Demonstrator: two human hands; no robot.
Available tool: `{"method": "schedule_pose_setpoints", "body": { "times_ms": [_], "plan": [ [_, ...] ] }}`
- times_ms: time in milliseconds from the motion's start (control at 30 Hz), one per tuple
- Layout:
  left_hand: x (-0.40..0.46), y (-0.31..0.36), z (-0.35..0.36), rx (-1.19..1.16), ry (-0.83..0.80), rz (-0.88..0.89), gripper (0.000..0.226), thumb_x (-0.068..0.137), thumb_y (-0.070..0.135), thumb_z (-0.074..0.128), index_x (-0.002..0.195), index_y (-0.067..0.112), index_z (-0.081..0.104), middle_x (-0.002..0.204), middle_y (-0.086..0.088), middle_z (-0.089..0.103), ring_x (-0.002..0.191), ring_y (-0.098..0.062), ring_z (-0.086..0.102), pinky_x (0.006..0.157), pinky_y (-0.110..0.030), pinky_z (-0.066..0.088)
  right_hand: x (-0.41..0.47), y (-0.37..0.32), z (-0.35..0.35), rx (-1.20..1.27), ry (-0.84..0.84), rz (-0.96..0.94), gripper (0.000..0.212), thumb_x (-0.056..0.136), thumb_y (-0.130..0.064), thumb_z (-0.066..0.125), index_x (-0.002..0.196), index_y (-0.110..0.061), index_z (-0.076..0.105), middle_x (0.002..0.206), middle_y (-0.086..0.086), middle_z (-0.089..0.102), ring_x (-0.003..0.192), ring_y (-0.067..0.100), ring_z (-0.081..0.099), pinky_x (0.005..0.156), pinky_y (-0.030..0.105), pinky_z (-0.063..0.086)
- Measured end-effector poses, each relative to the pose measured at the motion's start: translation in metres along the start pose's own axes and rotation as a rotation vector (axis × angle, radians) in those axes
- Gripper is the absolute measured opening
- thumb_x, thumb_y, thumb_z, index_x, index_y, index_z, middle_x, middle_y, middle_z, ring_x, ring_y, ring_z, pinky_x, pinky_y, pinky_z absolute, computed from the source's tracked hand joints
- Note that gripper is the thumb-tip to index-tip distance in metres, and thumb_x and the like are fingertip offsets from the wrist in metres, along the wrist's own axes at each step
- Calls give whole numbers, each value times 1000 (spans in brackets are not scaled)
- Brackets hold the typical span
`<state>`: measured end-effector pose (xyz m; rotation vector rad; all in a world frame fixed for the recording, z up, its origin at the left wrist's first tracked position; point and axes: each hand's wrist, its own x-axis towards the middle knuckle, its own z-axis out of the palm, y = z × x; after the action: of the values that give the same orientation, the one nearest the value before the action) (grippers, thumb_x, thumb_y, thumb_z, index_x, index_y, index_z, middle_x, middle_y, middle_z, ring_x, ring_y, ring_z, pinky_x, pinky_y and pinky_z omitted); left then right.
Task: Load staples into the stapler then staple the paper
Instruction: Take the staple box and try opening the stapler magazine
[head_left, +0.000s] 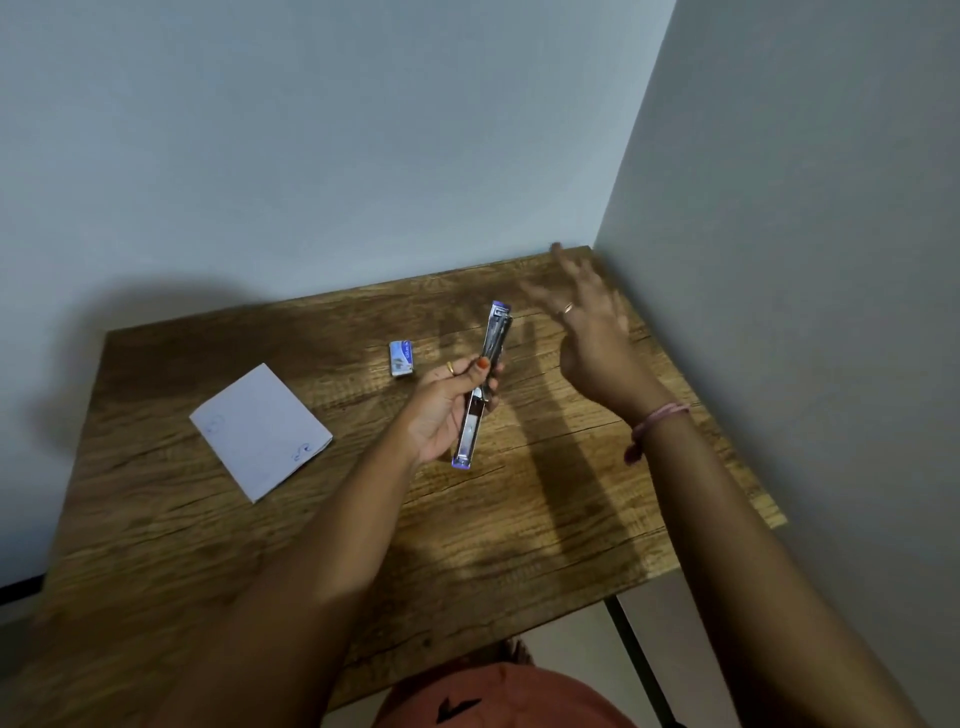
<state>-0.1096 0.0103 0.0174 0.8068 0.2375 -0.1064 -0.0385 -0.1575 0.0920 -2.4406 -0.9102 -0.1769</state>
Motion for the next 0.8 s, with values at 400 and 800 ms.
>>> {"method": "schedule_pose_setpoints", "body": {
  "times_ms": [400,800],
  "plan": [
    [-6,-1,6,20,-7,-19,40,83,12,58,119,-4,56,82,2,70,64,-6,59,57,-18,52,0,4,2,400,309,145,91,70,21,32,150,-19,18,158,10,15,146,22,15,118,48,18],
    [-5,10,3,465,197,-71,11,90,2,58,94,-6,64,75,-14,62,55,-11,57,47,-16,49,-15,24,32,478,32,288,75,78,19,33,145,-16,33,149,10,34,137,23,35,112,33,32]
  ]
}}
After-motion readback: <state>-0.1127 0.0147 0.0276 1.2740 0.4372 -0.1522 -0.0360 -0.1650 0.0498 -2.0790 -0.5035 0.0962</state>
